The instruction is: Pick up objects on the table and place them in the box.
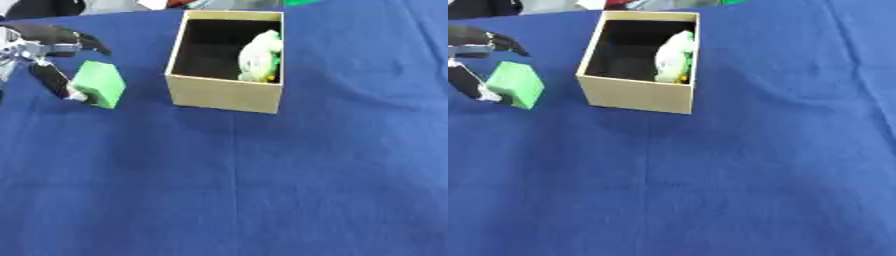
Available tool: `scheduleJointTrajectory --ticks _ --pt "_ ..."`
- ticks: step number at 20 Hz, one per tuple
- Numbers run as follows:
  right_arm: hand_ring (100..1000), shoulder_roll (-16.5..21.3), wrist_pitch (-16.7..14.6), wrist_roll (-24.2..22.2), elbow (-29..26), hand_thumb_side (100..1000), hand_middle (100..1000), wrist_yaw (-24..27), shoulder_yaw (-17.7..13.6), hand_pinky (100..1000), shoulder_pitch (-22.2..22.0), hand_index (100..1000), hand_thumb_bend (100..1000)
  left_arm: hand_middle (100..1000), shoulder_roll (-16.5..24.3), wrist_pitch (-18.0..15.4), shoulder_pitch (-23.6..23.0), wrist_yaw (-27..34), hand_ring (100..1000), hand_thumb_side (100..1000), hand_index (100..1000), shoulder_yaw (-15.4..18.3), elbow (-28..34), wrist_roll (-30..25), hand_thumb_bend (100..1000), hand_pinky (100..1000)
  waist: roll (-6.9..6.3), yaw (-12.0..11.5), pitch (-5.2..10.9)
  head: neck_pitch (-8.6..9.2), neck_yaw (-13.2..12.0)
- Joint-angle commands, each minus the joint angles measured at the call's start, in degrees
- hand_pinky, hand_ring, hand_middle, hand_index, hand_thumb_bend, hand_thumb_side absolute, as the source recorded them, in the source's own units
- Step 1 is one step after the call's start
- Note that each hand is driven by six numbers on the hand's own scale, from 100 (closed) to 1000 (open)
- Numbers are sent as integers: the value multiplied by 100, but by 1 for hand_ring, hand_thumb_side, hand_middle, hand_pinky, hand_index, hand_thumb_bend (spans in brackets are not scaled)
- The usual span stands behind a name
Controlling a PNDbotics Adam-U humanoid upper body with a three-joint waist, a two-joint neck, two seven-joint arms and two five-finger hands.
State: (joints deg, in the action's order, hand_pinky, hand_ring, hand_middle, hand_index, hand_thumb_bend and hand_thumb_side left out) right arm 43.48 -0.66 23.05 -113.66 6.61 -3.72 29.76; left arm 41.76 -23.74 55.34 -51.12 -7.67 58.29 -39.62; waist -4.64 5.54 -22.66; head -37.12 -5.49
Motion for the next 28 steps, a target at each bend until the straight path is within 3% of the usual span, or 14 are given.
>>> scheduleJointTrajectory --ticks 1,8,13,19,28 --pt "614 81 22 24 -93 875 671 42 -84 761 79 792 100 898 101 -381 126 -86 952 334 954 42 8 -403 448 926 18 18 88 95 -41" --pt "614 26 51 37 -93 881 662 43 -110 761 57 792 100 814 66 -389 130 -94 923 336 915 51 -52 -360 435 916 28 60 42 118 -92" --pt "613 -3 73 64 -93 886 656 43 -137 762 15 792 100 698 41 -412 112 -10 869 346 851 46 -83 -365 408 898 31 69 42 116 -102" --pt "615 -46 141 71 -93 885 657 44 -152 766 -13 794 100 660 78 -475 128 38 849 356 810 37 44 -275 357 882 35 48 84 78 -70" --pt "619 -89 196 6 -93 877 659 63 -153 770 -19 798 100 672 150 -392 117 -188 840 340 795 55 188 -151 300 867 49 -15 209 6 34"
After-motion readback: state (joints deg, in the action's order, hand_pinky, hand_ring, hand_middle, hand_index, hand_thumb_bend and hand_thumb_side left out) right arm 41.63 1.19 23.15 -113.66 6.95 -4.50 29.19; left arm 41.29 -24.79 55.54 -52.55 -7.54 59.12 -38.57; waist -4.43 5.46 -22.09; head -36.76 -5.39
